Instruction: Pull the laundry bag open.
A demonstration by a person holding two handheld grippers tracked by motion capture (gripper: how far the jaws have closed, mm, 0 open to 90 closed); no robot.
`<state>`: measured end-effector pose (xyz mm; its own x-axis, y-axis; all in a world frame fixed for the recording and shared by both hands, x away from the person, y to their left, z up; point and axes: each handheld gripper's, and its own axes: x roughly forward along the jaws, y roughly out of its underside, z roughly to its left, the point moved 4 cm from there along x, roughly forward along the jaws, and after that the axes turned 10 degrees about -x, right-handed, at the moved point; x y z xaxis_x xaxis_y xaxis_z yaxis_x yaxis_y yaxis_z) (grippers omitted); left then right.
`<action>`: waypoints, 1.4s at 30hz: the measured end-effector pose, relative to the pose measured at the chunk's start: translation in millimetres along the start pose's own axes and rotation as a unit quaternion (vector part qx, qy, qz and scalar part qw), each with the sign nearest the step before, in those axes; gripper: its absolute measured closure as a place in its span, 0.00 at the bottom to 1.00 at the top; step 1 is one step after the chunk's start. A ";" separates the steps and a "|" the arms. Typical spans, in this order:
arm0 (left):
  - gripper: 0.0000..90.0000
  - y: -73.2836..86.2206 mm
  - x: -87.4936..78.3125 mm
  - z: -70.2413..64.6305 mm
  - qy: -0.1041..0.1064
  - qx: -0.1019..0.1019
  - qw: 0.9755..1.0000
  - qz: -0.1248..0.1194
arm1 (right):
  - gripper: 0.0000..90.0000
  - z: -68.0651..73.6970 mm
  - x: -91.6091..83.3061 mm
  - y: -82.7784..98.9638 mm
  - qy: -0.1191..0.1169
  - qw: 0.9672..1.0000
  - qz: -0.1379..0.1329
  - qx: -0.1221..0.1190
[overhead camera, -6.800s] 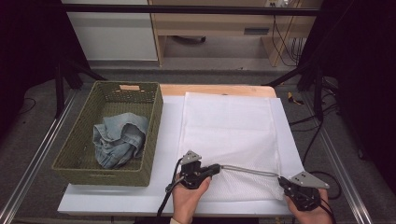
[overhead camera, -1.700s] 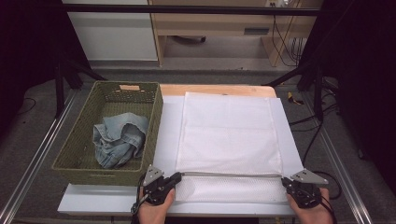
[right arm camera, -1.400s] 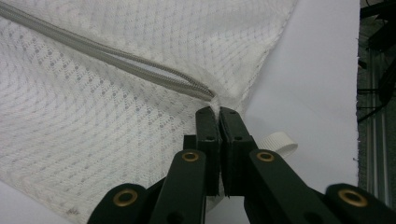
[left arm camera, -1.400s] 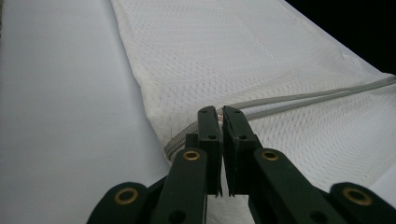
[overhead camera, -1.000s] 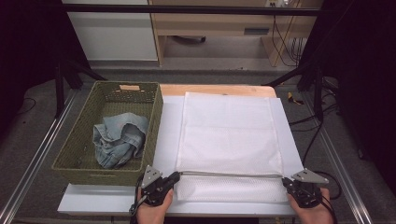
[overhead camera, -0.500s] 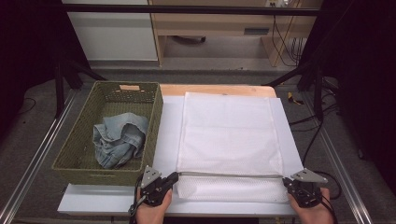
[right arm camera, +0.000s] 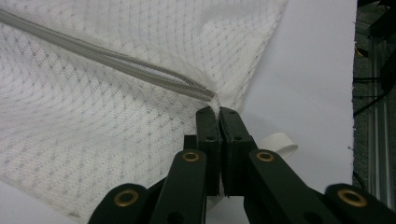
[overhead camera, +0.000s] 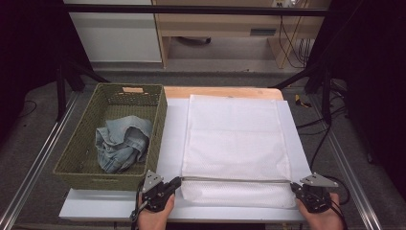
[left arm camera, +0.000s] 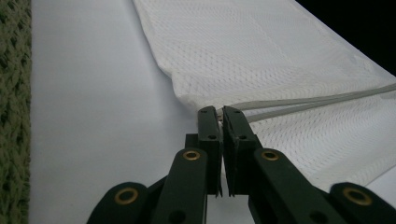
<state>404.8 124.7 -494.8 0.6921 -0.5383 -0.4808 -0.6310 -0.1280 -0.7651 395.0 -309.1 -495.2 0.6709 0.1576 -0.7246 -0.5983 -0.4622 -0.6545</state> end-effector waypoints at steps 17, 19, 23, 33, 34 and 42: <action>0.96 2.9 1.4 2.2 -0.004 0.000 1.000 0.005 | 0.98 -3.2 -0.6 1.4 -0.002 1.000 -0.002 0.007; 0.96 3.4 2.3 2.0 -0.006 0.003 1.000 0.006 | 0.98 -2.7 -0.4 1.4 -0.001 1.000 -0.002 0.006; 0.96 3.3 2.4 2.4 -0.004 0.001 1.000 0.007 | 0.98 -3.0 -0.2 0.9 0.006 1.000 0.001 -0.004; 0.96 4.8 3.7 2.9 -0.009 0.000 1.000 0.007 | 0.98 -2.0 -1.4 0.3 0.007 1.000 0.000 -0.004; 0.96 4.8 4.1 2.2 -0.009 -0.001 1.000 0.008 | 0.98 -2.0 -1.5 0.3 0.008 1.000 0.000 -0.004; 0.77 3.5 7.3 -13.5 0.003 0.003 1.000 0.006 | 0.76 1.0 -3.7 -2.5 0.007 1.000 -0.026 0.000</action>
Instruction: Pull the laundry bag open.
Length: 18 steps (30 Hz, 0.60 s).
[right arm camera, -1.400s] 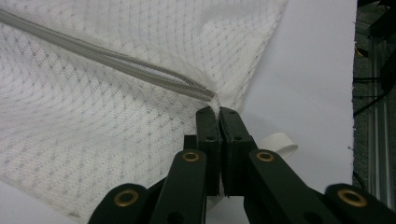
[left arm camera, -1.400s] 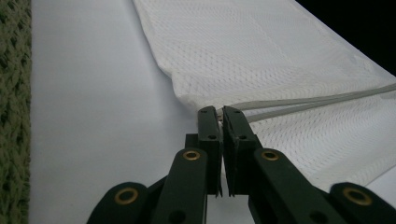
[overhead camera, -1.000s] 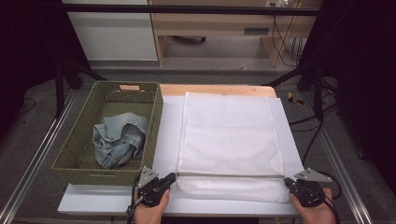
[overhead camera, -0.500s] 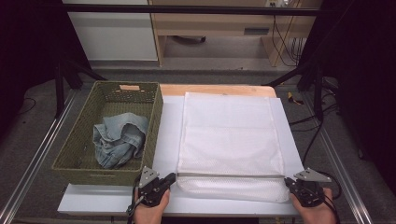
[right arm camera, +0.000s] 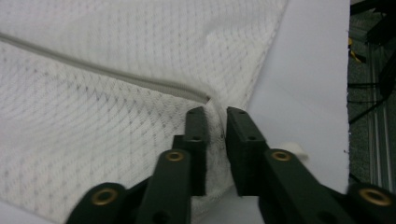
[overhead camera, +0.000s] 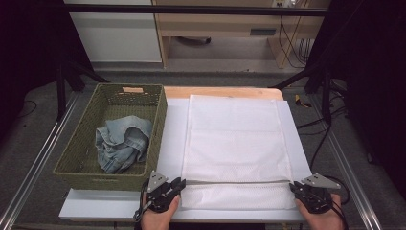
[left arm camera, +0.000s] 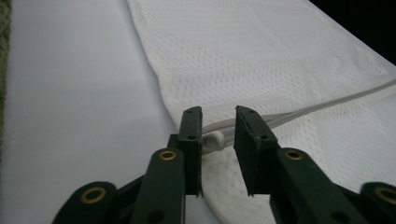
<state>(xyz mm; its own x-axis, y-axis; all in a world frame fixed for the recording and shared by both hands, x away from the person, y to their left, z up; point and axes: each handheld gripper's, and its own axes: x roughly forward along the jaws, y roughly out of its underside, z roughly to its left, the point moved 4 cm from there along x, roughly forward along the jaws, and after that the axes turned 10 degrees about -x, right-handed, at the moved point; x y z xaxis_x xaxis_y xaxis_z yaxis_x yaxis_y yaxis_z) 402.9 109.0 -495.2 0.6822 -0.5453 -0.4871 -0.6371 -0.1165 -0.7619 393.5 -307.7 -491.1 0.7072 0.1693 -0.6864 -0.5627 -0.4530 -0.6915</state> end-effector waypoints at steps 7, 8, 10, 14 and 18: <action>0.55 -7.9 2.4 -24.5 0.061 0.001 0.998 -0.017 | 0.46 6.2 -13.9 -12.4 0.003 0.998 -0.058 0.027; 0.53 -10.5 4.6 -29.6 0.072 0.003 0.997 -0.021 | 0.42 6.7 -15.2 -14.2 0.005 0.997 -0.066 0.026; 0.47 -15.7 7.7 -36.6 0.085 0.008 0.996 -0.021 | 0.35 9.3 -18.0 -20.6 -0.001 0.996 -0.087 0.033; 0.33 -35.4 10.7 -55.1 0.084 0.057 0.995 -0.025 | 0.17 16.9 -18.2 -40.8 -0.025 0.992 -0.119 0.039; 0.22 -60.9 14.3 -64.2 0.096 0.077 0.992 -0.012 | 0.10 26.2 -11.4 -64.7 -0.032 0.993 -0.113 0.002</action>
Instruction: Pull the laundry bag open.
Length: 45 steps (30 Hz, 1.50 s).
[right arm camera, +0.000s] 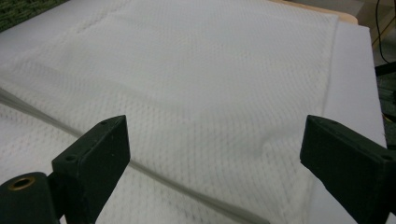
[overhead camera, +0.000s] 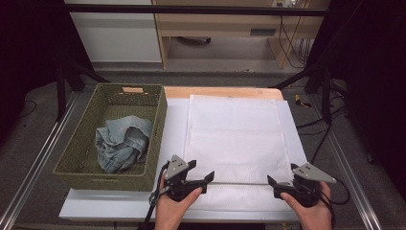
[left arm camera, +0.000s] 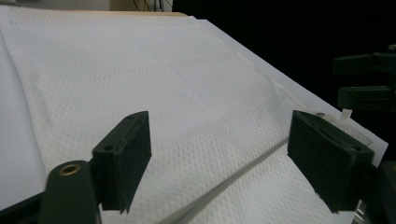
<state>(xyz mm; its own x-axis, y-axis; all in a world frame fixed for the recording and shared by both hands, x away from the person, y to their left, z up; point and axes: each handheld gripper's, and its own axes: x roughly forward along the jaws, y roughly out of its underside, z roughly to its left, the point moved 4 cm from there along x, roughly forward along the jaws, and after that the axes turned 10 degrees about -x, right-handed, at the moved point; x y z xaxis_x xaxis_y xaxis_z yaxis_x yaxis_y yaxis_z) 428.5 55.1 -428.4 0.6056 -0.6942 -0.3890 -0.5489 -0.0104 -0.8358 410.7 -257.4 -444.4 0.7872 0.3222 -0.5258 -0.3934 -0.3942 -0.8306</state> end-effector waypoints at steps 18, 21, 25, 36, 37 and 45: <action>0.21 -10.1 -11.4 17.2 0.026 0.009 0.999 0.023 | 0.18 25.3 36.2 -55.8 -0.046 0.998 -0.010 -0.050; 0.19 -3.6 -9.7 15.8 0.023 0.015 0.999 0.029 | 0.20 29.7 40.3 -52.3 -0.060 0.997 -0.017 -0.051; 0.15 3.8 -5.3 13.9 0.013 0.032 0.999 0.039 | 0.19 42.0 44.4 -48.4 -0.084 0.993 0.003 -0.078; 0.12 31.5 3.0 22.9 -0.016 0.052 0.996 0.068 | 0.27 63.1 54.4 -48.6 -0.132 0.982 0.048 -0.130; 0.12 32.4 3.6 22.7 -0.018 0.058 0.996 0.070 | 0.28 63.7 55.5 -48.2 -0.133 0.981 0.052 -0.131; 0.11 37.9 -2.9 25.9 -0.040 0.087 0.992 0.080 | 0.29 64.0 69.6 -43.7 -0.150 0.976 0.083 -0.138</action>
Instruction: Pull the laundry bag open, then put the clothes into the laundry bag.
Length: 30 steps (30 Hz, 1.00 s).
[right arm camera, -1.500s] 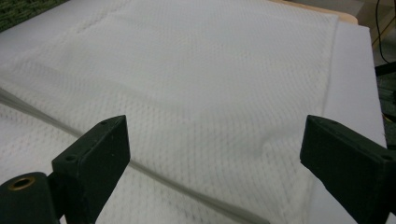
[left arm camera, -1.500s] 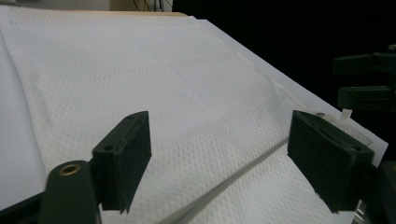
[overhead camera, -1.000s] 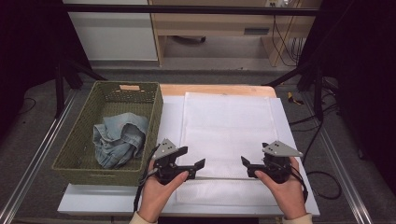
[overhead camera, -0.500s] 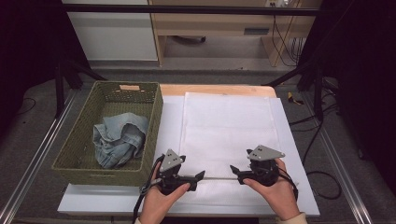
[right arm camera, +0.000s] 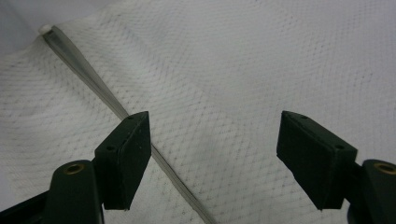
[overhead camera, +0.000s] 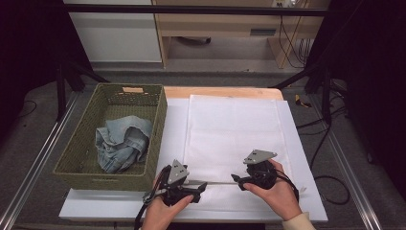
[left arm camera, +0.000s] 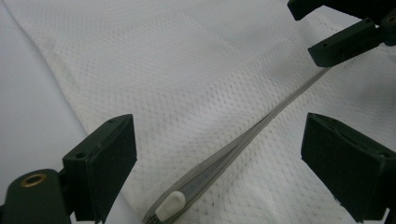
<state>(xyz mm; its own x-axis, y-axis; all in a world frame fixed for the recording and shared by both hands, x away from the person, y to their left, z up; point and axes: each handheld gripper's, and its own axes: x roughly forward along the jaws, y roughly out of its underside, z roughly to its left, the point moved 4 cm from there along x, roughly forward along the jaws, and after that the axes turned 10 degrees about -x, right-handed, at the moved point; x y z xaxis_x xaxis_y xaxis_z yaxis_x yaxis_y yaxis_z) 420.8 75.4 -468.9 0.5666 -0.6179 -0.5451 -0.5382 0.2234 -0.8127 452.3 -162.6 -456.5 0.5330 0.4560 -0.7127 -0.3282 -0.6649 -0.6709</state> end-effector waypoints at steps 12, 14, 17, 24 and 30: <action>0.09 11.7 4.1 5.6 -0.006 0.003 1.000 0.010 | 0.32 -4.2 10.6 5.1 -0.021 0.999 0.024 -0.006; 0.09 12.3 4.9 5.3 -0.008 0.007 1.000 0.012 | 0.30 -4.1 13.1 5.5 -0.026 0.999 0.026 -0.013; 0.09 12.5 4.8 4.9 -0.012 0.013 1.000 0.014 | 0.32 -4.3 15.3 5.8 -0.027 0.998 0.037 -0.031; 0.10 14.1 6.1 4.4 -0.012 0.015 1.000 0.019 | 0.43 -3.9 15.9 5.3 -0.039 0.998 0.036 -0.042; 0.10 13.6 5.5 4.8 -0.014 0.015 1.000 0.019 | 0.50 -2.0 18.4 7.1 -0.043 0.997 0.044 -0.053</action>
<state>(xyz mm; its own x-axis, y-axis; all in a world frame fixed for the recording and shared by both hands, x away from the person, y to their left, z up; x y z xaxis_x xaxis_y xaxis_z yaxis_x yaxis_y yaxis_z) 419.6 78.7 -483.9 0.5633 -0.5877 -0.5807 -0.5410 0.2688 -0.7969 461.4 -160.1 -473.9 0.4350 0.4401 -0.7856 -0.2835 -0.7611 -0.5834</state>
